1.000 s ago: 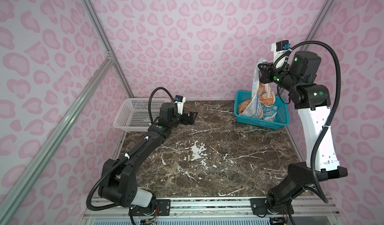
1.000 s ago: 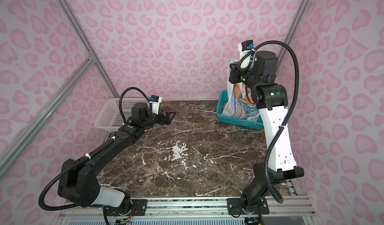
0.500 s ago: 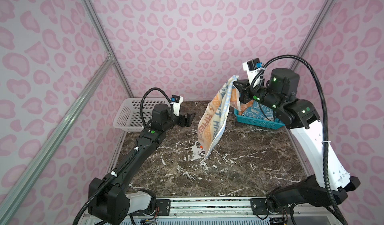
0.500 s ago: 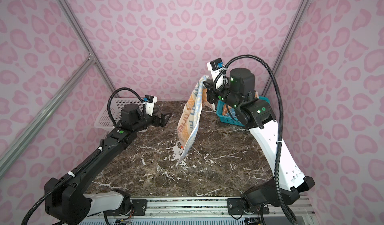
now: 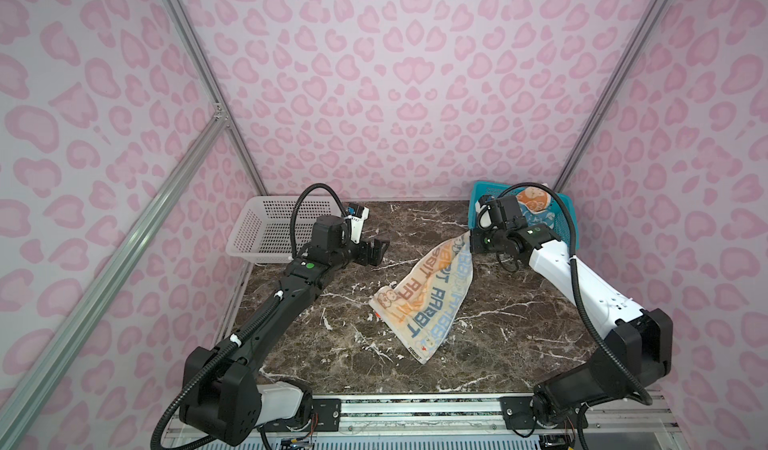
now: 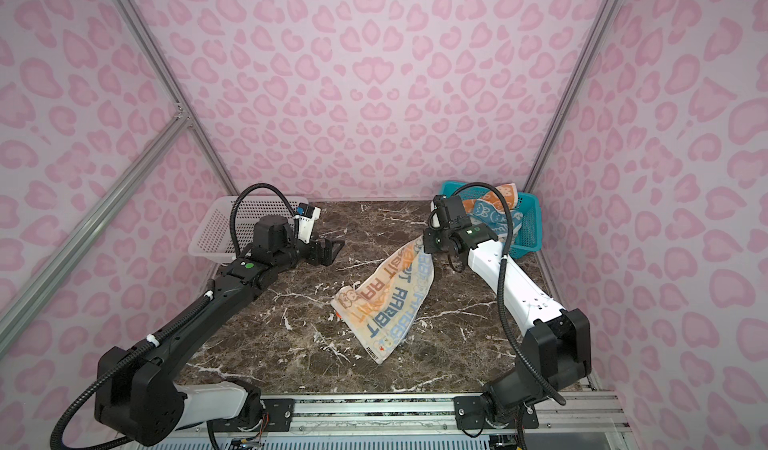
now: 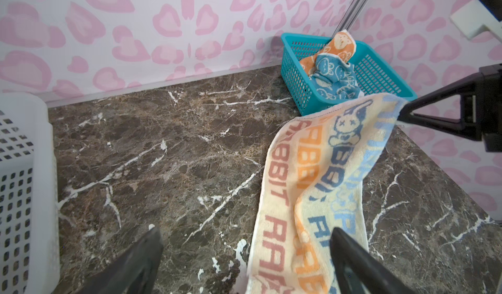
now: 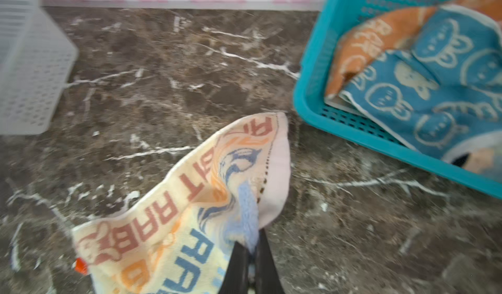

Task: Fold and stack the towels
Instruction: 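Lay the cream towel flat on the table and release the right gripper, then move both grippers to the two towel corners nearest the robot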

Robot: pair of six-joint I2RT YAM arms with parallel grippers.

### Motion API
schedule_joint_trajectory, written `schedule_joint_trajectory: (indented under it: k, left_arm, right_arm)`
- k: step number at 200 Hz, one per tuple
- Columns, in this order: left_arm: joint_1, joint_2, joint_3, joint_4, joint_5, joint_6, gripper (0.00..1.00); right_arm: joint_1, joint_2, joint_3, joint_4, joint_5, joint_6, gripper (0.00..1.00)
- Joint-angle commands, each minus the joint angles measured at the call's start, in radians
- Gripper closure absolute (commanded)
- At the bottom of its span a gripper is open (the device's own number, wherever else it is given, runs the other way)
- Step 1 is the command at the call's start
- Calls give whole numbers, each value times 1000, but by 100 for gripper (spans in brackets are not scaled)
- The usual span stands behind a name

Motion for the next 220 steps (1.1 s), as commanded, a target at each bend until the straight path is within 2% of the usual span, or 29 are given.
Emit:
schedule_joint_trajectory:
  k: [1,32,56,63,96,121,156,184,199,220]
  left_arm:
    - [1,31,20,8,-16,-32,3]
    - [1,57,26,-4,-7,-49,3]
    - [1,52,29,-45,-34,0,3]
    - [2,51,32,-56,-45,17,3]
    - [16,42,34,-79,-62,72,3]
    - [33,21,3,-63,-62,137,3]
    - [38,-36,-59,-84,4,396,3]
    - [39,-61,-100,-130,-5,583,3]
    - [40,-57,-111,-149,-19,644,3]
    - [53,-43,-127,-128,-61,664,3]
  right_arm:
    - [-15,31,38,-37,69,-17,83]
    - [23,4,54,-38,66,-111,49]
    - [62,-39,33,-61,80,-166,31]
    - [79,-54,22,-68,83,-182,29]
    - [215,-112,-63,-79,28,-248,32]
    - [322,-124,-170,-30,-51,-192,37]
    - [479,-90,-322,85,-121,-53,40]
    - [579,-39,-389,129,-135,-23,42]
    - [619,-16,-415,141,-136,-25,40]
    - [650,1,-449,171,-144,-34,38]
